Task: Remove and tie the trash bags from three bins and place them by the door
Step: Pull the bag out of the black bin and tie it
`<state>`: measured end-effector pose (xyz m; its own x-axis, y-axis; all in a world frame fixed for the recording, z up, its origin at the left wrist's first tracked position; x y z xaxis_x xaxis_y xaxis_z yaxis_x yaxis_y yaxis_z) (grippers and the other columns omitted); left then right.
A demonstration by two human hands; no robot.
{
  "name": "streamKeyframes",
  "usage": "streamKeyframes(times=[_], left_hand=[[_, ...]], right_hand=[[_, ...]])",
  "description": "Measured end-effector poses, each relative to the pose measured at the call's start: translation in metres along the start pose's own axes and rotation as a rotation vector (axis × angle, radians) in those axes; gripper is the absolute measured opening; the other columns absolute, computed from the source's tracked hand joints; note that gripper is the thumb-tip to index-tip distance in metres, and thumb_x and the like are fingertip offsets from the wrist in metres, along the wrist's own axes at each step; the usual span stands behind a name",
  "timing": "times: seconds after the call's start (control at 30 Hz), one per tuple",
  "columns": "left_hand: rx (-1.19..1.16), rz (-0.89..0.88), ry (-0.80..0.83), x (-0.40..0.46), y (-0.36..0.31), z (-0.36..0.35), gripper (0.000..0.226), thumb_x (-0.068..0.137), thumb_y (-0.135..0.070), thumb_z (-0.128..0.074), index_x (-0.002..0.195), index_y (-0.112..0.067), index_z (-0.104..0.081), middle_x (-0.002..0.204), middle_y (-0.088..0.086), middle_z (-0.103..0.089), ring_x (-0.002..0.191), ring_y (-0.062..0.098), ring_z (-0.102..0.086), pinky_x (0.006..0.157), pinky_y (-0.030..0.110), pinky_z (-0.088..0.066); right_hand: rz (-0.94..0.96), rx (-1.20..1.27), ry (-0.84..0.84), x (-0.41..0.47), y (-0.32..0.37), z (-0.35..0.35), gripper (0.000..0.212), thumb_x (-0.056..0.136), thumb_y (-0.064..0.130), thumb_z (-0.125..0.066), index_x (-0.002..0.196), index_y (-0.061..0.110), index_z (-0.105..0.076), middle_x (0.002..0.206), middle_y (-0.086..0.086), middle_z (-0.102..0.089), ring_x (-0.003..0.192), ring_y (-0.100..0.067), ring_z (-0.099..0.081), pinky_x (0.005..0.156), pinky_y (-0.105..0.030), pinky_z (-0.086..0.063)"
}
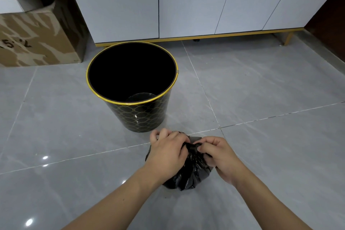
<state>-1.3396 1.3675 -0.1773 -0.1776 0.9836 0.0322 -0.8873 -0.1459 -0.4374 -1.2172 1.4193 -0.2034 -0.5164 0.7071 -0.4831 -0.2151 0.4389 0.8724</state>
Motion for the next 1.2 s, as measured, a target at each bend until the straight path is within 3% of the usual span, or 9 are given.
streamKeyframes(times=[0.13,0.23,0.3,0.43,0.53,0.73,0.87,1.03,1.2], left_hand=[[0.004,0.042,0.009,-0.001,0.008,-0.003,0.025,0.097,-0.039,-0.038,0.112,-0.036,-0.058,0.111,-0.02,-0.06,0.107,0.009,-0.037,0.099,0.034,-0.013],[0.009,0.059,0.016,-0.002,0.014,-0.005,0.022,0.097,-0.04,-0.04,0.108,-0.035,-0.058,0.109,-0.019,-0.06,0.107,0.011,-0.039,0.1,0.036,-0.014],[0.008,0.078,0.015,-0.003,0.017,-0.007,0.017,0.096,-0.04,-0.042,0.104,-0.035,-0.056,0.107,-0.018,-0.058,0.105,0.01,-0.039,0.1,0.036,-0.015],[-0.003,0.076,-0.031,-0.006,0.018,-0.004,0.008,0.091,-0.032,-0.05,0.1,-0.031,-0.05,0.1,-0.014,-0.048,0.101,0.011,-0.044,0.099,0.034,-0.02],[-0.059,0.008,-0.06,-0.008,0.015,0.001,0.02,0.08,-0.019,-0.053,0.098,-0.027,-0.05,0.096,-0.01,-0.043,0.094,0.012,-0.047,0.095,0.029,-0.02],[-0.101,-0.038,-0.073,-0.01,0.009,0.006,0.024,0.077,-0.023,-0.055,0.1,-0.03,-0.052,0.099,-0.013,-0.043,0.098,0.008,-0.043,0.095,0.024,-0.017],[-0.117,-0.04,-0.022,-0.011,0.008,-0.004,0.018,0.083,-0.029,-0.057,0.101,-0.032,-0.058,0.101,-0.015,-0.045,0.101,0.007,-0.045,0.092,0.02,-0.016],[-0.146,-0.008,0.062,-0.006,0.004,-0.016,0.019,0.088,-0.042,-0.055,0.105,-0.035,-0.06,0.109,-0.017,-0.047,0.112,0.006,-0.043,0.096,0.022,-0.016],[-0.129,0.035,0.091,0.0,0.003,-0.023,0.025,0.088,-0.049,-0.055,0.107,-0.035,-0.06,0.112,-0.017,-0.05,0.116,0.008,-0.043,0.1,0.024,-0.014]], right_hand=[[-0.131,0.108,0.004,0.004,-0.013,0.003,0.027,0.087,-0.003,-0.048,0.066,0.012,-0.052,0.047,0.002,-0.026,0.036,-0.009,-0.019,0.044,-0.026,-0.007],[-0.194,0.117,0.0,0.005,-0.02,0.003,0.017,0.086,-0.004,-0.049,0.083,0.012,-0.053,0.048,0.003,-0.031,0.035,-0.009,-0.019,0.044,-0.026,-0.006],[-0.233,0.154,-0.013,0.006,-0.022,0.005,0.024,0.086,-0.007,-0.048,0.096,0.014,-0.052,0.05,0.003,-0.039,0.034,-0.009,-0.019,0.043,-0.024,-0.007],[-0.255,0.251,-0.004,0.006,-0.021,0.005,0.021,0.088,-0.004,-0.044,0.094,0.01,-0.059,0.059,-0.004,-0.041,0.034,-0.009,-0.024,0.04,-0.021,-0.012],[-0.248,0.174,-0.024,0.01,-0.023,0.008,0.021,0.089,0.001,-0.045,0.098,0.007,-0.064,0.053,-0.003,-0.037,0.036,-0.009,-0.026,0.036,-0.019,-0.018],[-0.232,-0.165,-0.132,0.009,-0.019,0.019,0.023,0.088,0.0,-0.047,0.09,0.008,-0.068,0.05,0.003,-0.046,0.037,-0.009,-0.03,0.036,-0.02,-0.019],[-0.242,-0.139,-0.162,0.009,-0.02,0.023,0.019,0.088,0.001,-0.051,0.093,0.008,-0.068,0.054,-0.002,-0.044,0.041,-0.01,-0.033,0.034,-0.019,-0.02],[-0.256,-0.1,-0.269,0.008,-0.021,0.034,0.015,0.086,0.005,-0.058,0.098,0.0,-0.066,0.045,0.0,-0.043,0.036,-0.01,-0.034,0.035,-0.019,-0.023],[-0.277,-0.04,-0.314,0.004,-0.02,0.037,0.016,0.086,0.006,-0.056,0.092,-0.003,-0.069,0.044,0.0,-0.044,0.04,-0.011,-0.034,0.037,-0.021,-0.026]])
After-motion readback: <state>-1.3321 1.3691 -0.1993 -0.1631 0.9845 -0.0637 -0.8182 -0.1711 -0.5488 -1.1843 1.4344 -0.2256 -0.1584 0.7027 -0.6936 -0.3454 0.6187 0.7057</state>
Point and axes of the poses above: each hand's wrist, its own x-axis towards the middle knuckle, its own z-axis out of the back of the hand, y = z × x, the point moved 8 cm from there along x, towards the middle knuckle
